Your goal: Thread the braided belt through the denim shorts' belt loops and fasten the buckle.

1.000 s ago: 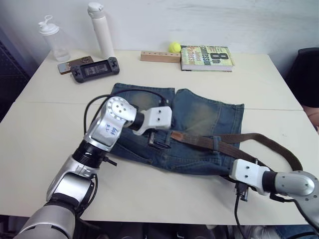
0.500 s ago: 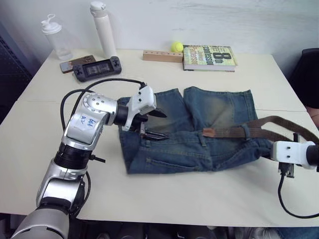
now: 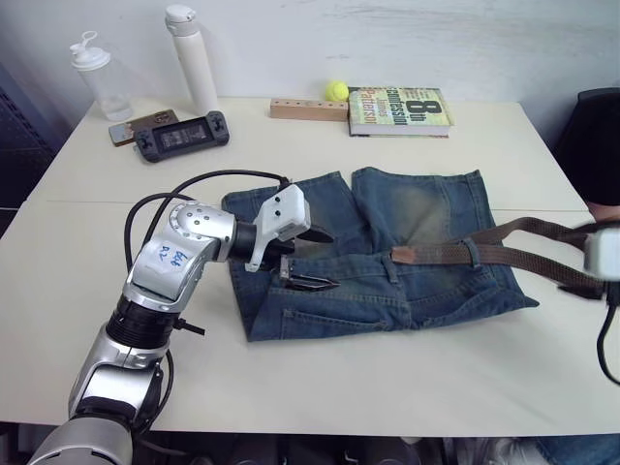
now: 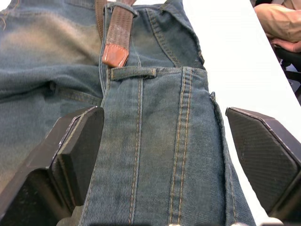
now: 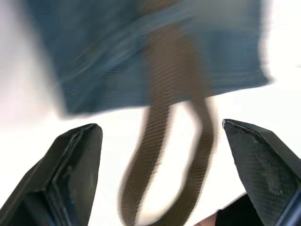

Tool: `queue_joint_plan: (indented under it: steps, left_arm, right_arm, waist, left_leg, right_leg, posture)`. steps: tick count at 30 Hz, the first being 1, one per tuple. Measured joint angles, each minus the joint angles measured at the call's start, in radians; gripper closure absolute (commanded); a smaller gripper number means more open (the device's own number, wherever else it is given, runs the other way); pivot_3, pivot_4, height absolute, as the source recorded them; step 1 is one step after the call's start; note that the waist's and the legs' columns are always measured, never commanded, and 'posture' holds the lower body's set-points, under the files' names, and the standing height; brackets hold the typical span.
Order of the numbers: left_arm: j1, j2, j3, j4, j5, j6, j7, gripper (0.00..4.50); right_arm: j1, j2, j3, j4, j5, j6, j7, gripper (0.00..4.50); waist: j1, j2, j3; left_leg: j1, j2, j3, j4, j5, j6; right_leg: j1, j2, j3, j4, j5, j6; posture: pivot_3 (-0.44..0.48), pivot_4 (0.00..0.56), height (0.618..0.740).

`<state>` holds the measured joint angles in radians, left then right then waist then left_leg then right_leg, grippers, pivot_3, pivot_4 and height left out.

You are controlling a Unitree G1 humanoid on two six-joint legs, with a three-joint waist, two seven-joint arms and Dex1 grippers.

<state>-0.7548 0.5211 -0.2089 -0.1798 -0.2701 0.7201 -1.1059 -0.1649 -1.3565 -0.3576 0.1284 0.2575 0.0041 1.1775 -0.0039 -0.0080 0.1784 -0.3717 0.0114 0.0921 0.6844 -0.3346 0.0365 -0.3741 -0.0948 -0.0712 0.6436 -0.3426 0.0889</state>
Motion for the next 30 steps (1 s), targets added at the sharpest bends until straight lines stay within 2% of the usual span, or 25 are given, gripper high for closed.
queue_joint_plan:
  steps: [1, 2, 4, 5, 7, 10, 12, 14, 16, 21, 26, 30]
  left_arm:
    - [-0.009, 0.001, -0.002, 0.0, 0.0, -0.009, 0.001, 0.0]
    - [-0.01, 0.001, -0.002, 0.0, 0.0, -0.011, 0.002, 0.0]
    - [-0.013, 0.004, -0.004, 0.0, -0.001, -0.014, 0.007, 0.0]
    - [-0.012, 0.005, -0.005, 0.0, -0.001, -0.014, 0.011, 0.0]
    - [-0.011, 0.012, -0.005, 0.0, -0.001, -0.009, 0.014, 0.0]
    - [-0.004, 0.022, -0.006, -0.005, -0.002, 0.013, 0.03, 0.0]
    - [0.003, 0.023, -0.006, -0.007, -0.002, 0.021, 0.04, 0.0]
    - [0.005, 0.022, -0.005, -0.012, -0.005, 0.034, 0.061, 0.0]
    - [0.005, 0.019, 0.002, -0.02, -0.015, 0.05, 0.084, 0.0]
    - [0.006, 0.013, 0.02, -0.06, -0.043, 0.094, 0.132, 0.0]
    - [0.006, 0.021, 0.029, -0.083, -0.054, 0.118, 0.159, 0.0]
    - [0.006, 0.028, 0.032, -0.085, -0.064, 0.131, 0.174, 0.0]
  right_arm:
    - [0.034, 0.059, -0.084, -0.151, 0.138, 0.261, -0.064, 0.06]
    - [0.042, 0.071, -0.09, -0.186, 0.169, 0.319, -0.076, 0.06]
    - [0.083, 0.26, -0.172, -0.363, 0.334, 0.594, -0.26, 0.06]
    - [0.093, 0.339, -0.176, -0.418, 0.421, 0.711, -0.349, 0.06]
    - [0.08, 0.466, -0.202, -0.45, 0.613, 0.921, -0.519, 0.06]
    - [0.053, 0.549, -0.25, -0.42, 1.005, 1.142, -0.83, 0.06]
    - [0.057, 0.589, -0.252, -0.376, 1.222, 1.151, -1.005, 0.06]
    - [0.091, 0.644, -0.223, -0.338, 1.471, 1.076, -1.216, 0.06]
    - [0.116, 0.7, -0.187, -0.324, 1.616, 1.008, -1.367, 0.06]
    - [0.124, 0.856, -0.179, -0.325, 1.679, 0.918, -1.537, 0.06]
    - [0.059, 0.918, -0.17, -0.309, 1.688, 0.875, -1.606, 0.06]
    - [0.028, 0.921, -0.154, -0.255, 1.69, 0.848, -1.623, 0.06]
  waist:
    - [0.004, -0.001, 0.0]
    - [0.005, -0.001, 0.0]
    - [0.008, -0.006, -0.002]
    - [0.009, -0.004, -0.001]
    - [0.011, -0.001, -0.001]
    - [0.007, 0.0, -0.001]
    - [0.005, 0.0, -0.001]
    - [0.004, 0.0, -0.001]
    - [0.003, 0.0, -0.001]
    - [0.0, 0.001, -0.001]
    - [-0.002, 0.002, -0.001]
    - [0.0, 0.002, -0.001]
  left_leg:
    - [0.0, 0.001, -0.003, 0.0, 0.0, -0.001]
    - [0.0, 0.0, -0.004, 0.0, 0.0, 0.0]
    - [-0.002, 0.001, -0.008, -0.001, 0.0, -0.001]
    - [-0.004, -0.002, -0.008, -0.001, 0.0, -0.001]
    - [-0.005, -0.004, -0.009, 0.0, 0.0, -0.001]
    - [-0.005, -0.003, -0.009, -0.001, 0.0, -0.001]
    - [-0.005, -0.003, -0.009, -0.001, 0.0, -0.001]
    - [-0.005, -0.003, -0.009, -0.001, 0.0, -0.001]
    - [-0.005, -0.003, -0.008, -0.001, 0.0, 0.0]
    - [-0.005, -0.003, -0.007, -0.002, 0.0, 0.0]
    - [-0.005, -0.003, -0.007, -0.002, 0.0, -0.001]
    - [-0.005, -0.003, -0.007, -0.002, 0.0, -0.001]
  right_leg:
    - [0.001, 0.0, -0.001, 0.0, 0.0, 0.0]
    - [0.001, 0.0, -0.001, 0.0, 0.0, 0.0]
    - [0.002, 0.001, -0.002, -0.001, 0.0, -0.001]
    - [0.001, -0.001, 0.0, -0.002, 0.0, 0.0]
    - [0.0, -0.002, 0.0, -0.002, 0.0, 0.0]
    - [0.0, -0.002, -0.001, -0.002, 0.0, 0.0]
    - [0.0, -0.001, -0.001, -0.002, 0.0, 0.0]
    - [0.0, -0.001, -0.001, -0.002, 0.0, 0.0]
    - [0.0, -0.001, -0.001, -0.002, 0.0, 0.0]
    - [-0.001, -0.001, 0.001, -0.002, 0.0, 0.0]
    - [-0.001, 0.0, 0.002, -0.001, 0.0, 0.0]
    - [-0.001, 0.0, 0.002, -0.002, 0.0, 0.0]
  posture:
    - [0.0, 0.15, 0.738]
    - [0.0, 0.15, 0.738]
    - [0.0, 0.15, 0.738]
    - [0.0, 0.15, 0.738]
    - [0.0, 0.15, 0.738]
    - [0.0, 0.15, 0.738]
    - [0.0, 0.15, 0.738]
    - [0.0, 0.15, 0.738]
    - [0.0, 0.15, 0.738]
    - [0.0, 0.15, 0.738]
    - [0.0, 0.15, 0.738]
    - [0.0, 0.15, 0.738]
